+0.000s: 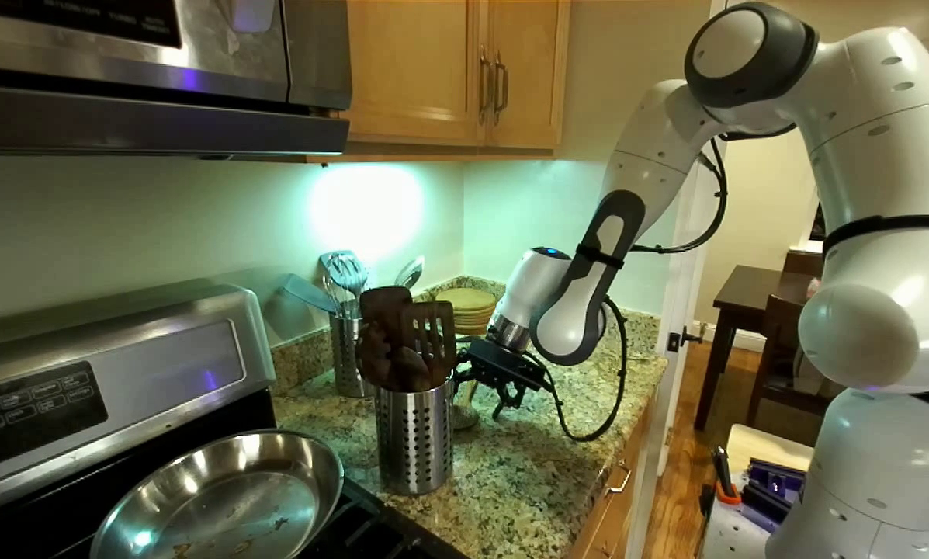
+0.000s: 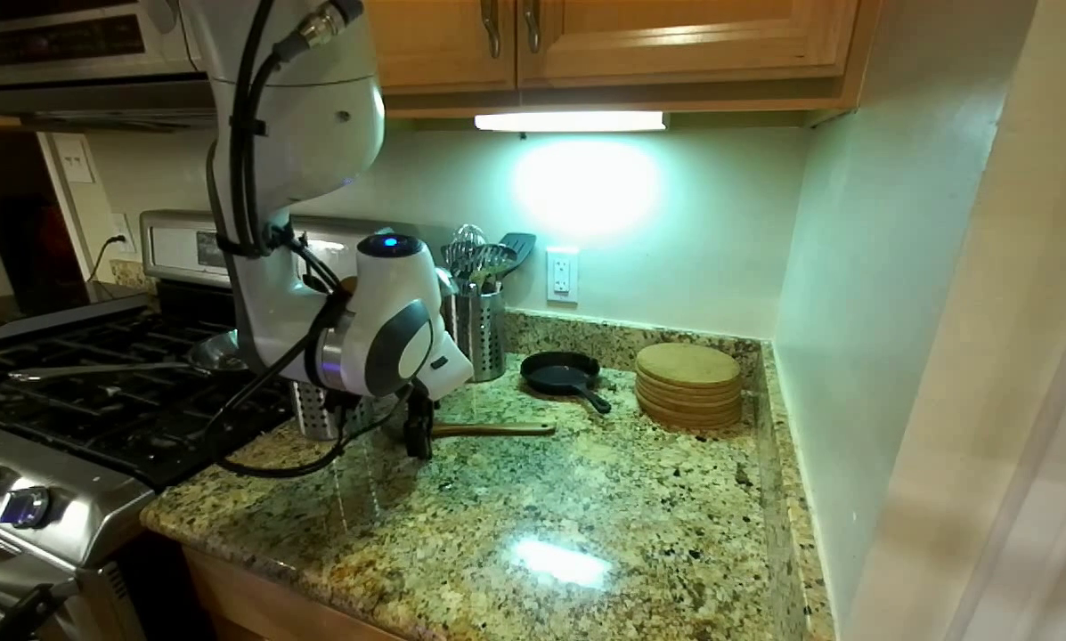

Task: Pick the wooden spoon on the counter and put it in the utensil holder

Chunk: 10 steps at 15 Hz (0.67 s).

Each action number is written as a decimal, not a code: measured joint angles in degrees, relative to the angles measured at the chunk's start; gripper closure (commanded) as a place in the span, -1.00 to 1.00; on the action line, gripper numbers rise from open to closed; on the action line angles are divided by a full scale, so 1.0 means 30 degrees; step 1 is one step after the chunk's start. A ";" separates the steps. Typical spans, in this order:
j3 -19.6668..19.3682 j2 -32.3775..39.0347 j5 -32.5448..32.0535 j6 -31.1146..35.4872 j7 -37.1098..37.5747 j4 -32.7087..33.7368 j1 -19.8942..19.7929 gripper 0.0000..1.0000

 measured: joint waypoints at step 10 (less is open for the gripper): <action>0.3734 0.0009 0.0105 -0.8791 -0.3931 0.3154 -0.0981 -1.00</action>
